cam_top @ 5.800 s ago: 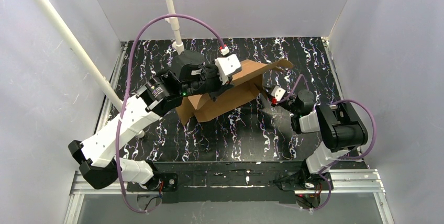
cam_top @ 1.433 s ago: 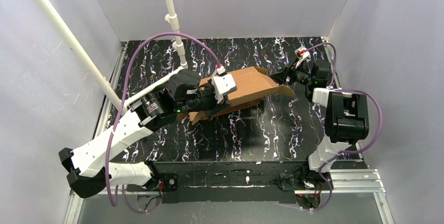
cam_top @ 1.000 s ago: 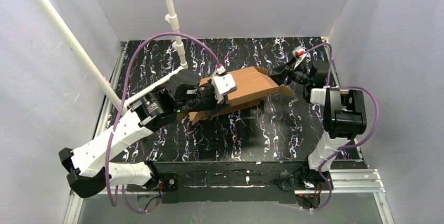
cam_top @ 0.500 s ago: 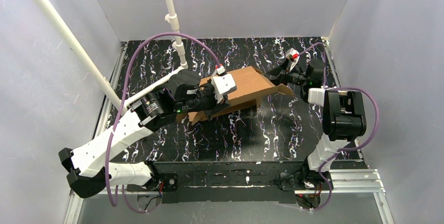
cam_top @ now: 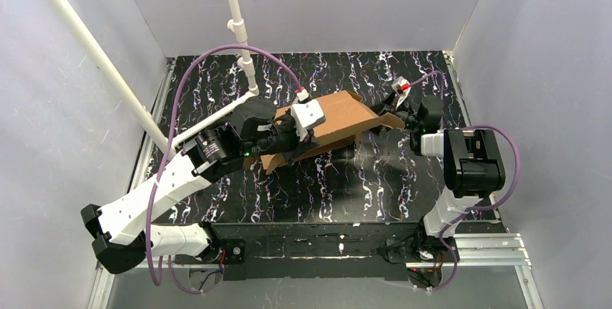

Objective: Fold the paper box

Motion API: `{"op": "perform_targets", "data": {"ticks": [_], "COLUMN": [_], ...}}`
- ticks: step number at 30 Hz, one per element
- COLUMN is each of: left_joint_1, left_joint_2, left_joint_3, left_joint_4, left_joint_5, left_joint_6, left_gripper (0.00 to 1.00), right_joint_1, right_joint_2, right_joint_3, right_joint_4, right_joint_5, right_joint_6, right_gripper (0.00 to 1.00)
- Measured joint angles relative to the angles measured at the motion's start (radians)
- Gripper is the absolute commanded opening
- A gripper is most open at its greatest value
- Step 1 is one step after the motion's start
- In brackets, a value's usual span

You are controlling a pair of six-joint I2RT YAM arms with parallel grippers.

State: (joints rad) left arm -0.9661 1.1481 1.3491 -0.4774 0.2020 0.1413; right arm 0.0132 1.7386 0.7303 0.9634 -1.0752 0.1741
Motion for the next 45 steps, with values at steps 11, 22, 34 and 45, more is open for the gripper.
{"op": "perform_targets", "data": {"ticks": [11,22,34,45], "left_joint_1": [0.000,0.000,0.000,0.000], "left_joint_2": [-0.018,-0.011,-0.006,0.000], "left_joint_3": [-0.001,0.008,0.011,0.021], "left_joint_4": [-0.002,-0.002,-0.007,-0.024], "left_joint_5": [-0.001,-0.002,-0.009,-0.007], "left_joint_6": [-0.027,-0.096,-0.113,-0.116], "left_gripper": [0.00,0.00,0.00,0.00], "right_joint_1": [0.067,0.104,0.118,0.119], "right_joint_2": [0.037,0.044,0.107,0.110], "right_joint_3": [-0.093,-0.144,-0.144,-0.072], "right_joint_4": [0.356,0.453,0.509,0.385], "right_joint_5": [0.107,0.206,0.248,0.257], "right_joint_6": [0.168,0.156,0.109,-0.035], "right_gripper": [0.75,0.77,0.82,0.86]}}
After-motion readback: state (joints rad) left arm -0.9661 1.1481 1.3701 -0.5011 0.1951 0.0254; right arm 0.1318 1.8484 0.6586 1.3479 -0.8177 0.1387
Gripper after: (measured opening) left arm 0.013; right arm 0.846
